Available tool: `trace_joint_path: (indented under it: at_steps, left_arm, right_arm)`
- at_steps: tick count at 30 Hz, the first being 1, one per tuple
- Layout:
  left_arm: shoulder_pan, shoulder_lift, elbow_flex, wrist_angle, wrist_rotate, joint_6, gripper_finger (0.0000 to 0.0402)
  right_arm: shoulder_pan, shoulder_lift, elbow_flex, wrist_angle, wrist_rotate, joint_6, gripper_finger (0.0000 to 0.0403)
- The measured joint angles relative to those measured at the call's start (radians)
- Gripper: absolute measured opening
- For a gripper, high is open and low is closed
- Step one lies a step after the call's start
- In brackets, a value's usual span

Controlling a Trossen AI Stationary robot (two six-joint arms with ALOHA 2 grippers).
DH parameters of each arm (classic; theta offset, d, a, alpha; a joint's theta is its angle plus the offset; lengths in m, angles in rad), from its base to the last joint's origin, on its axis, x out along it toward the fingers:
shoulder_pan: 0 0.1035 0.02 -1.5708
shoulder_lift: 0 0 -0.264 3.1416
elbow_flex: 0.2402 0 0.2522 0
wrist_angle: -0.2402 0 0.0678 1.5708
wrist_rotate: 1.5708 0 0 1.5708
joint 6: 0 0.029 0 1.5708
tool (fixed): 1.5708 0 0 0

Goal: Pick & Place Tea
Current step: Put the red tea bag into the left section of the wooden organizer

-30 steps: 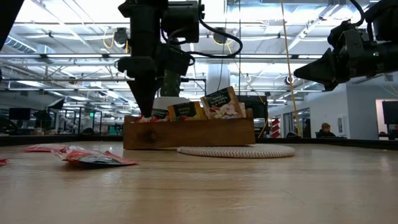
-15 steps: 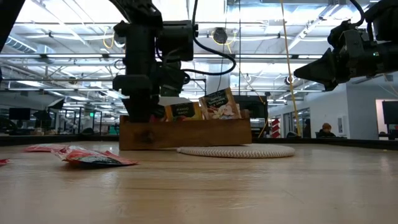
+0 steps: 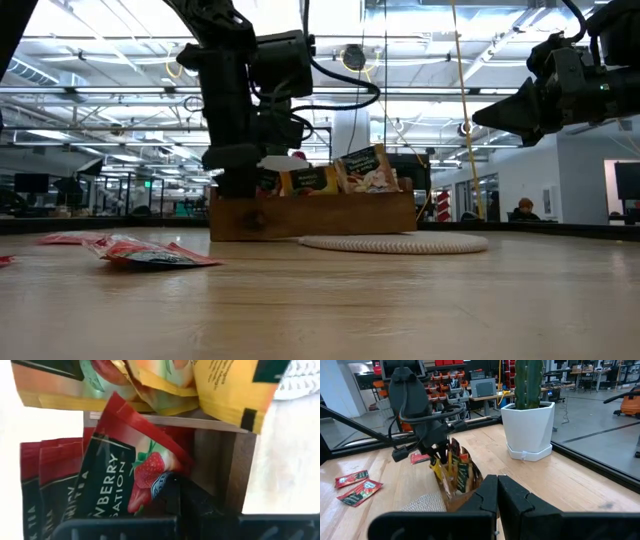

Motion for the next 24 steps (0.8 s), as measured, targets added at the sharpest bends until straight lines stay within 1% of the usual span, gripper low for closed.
trace_joint_path:
  at_steps: [12,17,24]
  left_arm:
    - [-0.051,0.005,-0.003,-0.008,-0.157,-0.025,0.0004]
    - [-0.058,0.005,-0.003,-0.008,-0.176,-0.042,0.0007]
    - [-0.069,0.005,-0.003,-0.019,-0.142,-0.053,0.0019]
  right_arm:
    - [0.000,0.000,0.000,0.000,0.000,0.000,0.0000]
    - [0.000,0.000,0.000,0.000,0.000,0.000,0.0000]
    - [0.000,0.000,0.000,0.000,0.000,0.000,0.0000]
